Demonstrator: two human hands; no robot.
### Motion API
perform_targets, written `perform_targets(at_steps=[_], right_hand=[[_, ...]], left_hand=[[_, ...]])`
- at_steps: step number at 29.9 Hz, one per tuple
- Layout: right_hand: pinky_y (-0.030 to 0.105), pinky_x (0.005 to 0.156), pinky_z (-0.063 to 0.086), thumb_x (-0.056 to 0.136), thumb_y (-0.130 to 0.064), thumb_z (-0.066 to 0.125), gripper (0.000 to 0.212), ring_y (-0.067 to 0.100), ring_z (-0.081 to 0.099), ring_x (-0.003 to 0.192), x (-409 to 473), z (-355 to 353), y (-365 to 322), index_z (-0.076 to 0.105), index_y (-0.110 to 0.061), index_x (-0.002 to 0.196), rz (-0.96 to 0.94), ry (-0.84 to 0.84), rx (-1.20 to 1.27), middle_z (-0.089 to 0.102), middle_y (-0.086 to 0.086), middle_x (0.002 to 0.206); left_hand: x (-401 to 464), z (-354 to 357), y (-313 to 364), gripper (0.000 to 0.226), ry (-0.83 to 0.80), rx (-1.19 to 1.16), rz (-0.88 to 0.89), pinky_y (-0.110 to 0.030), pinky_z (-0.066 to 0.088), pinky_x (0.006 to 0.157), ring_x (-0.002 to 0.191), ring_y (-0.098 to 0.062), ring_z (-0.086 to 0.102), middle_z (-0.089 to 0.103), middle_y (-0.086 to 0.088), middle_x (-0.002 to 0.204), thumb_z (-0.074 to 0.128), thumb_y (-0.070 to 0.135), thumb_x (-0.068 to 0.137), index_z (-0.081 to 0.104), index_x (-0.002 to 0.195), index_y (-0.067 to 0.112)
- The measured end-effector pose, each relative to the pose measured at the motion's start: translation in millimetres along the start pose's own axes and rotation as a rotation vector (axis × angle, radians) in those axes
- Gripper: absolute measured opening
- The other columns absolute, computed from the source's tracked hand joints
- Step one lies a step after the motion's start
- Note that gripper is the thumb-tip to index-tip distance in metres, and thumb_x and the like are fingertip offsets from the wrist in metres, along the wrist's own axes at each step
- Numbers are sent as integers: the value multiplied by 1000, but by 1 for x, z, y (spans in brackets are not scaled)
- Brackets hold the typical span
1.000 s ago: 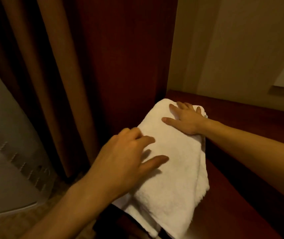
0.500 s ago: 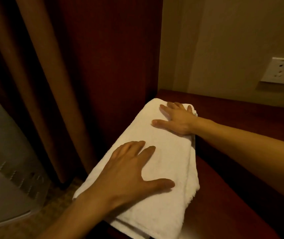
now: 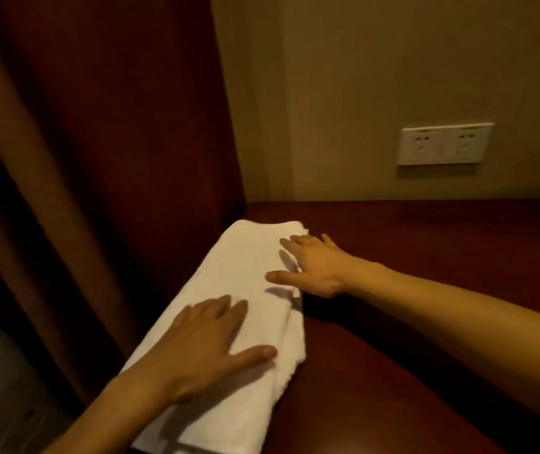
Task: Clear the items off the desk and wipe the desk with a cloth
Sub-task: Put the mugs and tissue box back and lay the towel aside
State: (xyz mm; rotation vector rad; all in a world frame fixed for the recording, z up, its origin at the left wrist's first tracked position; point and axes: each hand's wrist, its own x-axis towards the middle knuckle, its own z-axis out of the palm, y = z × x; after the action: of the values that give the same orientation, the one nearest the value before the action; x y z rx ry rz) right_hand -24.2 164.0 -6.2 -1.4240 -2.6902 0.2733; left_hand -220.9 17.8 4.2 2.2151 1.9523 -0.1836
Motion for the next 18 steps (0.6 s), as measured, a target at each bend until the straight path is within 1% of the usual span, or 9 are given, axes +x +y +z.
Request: perform_targets(at_steps=[1,3,5,7,9,11,14,18], right_hand=[[53,119,6,80,-83,28,97,27,16,147,-15,-8,10,15,-21,153,18,45,28,19,7,160],[49,120,8,79,-83,29,98,24,16,147,-46,-22,30,15,-22,154,49,119,35,18,6,160],[49,120,8,78,-84,28,99,22,15,147,-82,-35,53,15,-22,154,100,145,14,19,5,160],[49,120,7,76,-85,27,101,19,13,147,-124,-48,83,14,-21,154,182,163,-2,18,3,160],[49,120,8,74,-87,25,104,18,13,147,-166,-60,116,14,-21,154,279,181,-21,17,1,160],[49,120,10,72,-89,23,107,18,13,147,-210,-73,151,13,-22,154,391,201,-44,18,1,160],[47,120,12,71,-89,26,107,19,16,146,-274,-91,195,15,-21,153,540,221,-76,20,2,159],[45,116,22,72,-89,30,104,20,29,140,-351,-107,249,23,-21,151,706,271,-109,31,2,154]], left_hand=[[1,-9,10,109,69,-16,23,-35,9,118,145,-12,7,1,10,160,9,96,57,-1,149,39],[6,-25,34,106,197,-65,89,-32,10,116,145,-9,8,1,14,159,8,96,55,-3,148,44],[15,-35,68,103,275,-78,178,-31,13,115,144,-8,9,0,17,158,6,95,54,-5,146,48],[34,-41,108,100,327,-71,290,-30,18,114,143,-8,13,3,17,158,8,94,57,-3,146,48],[54,-43,148,97,338,-68,385,-31,20,113,143,-9,15,6,15,158,10,92,62,-1,147,46],[75,-45,191,99,326,-61,492,-33,20,113,142,-11,18,10,12,158,9,92,62,-1,148,44],[100,-47,257,98,278,-80,600,-35,22,114,142,-12,21,13,10,158,13,90,66,2,149,40],[126,-49,345,94,214,-129,711,-35,25,112,141,-14,24,16,8,157,25,85,70,6,150,39]])
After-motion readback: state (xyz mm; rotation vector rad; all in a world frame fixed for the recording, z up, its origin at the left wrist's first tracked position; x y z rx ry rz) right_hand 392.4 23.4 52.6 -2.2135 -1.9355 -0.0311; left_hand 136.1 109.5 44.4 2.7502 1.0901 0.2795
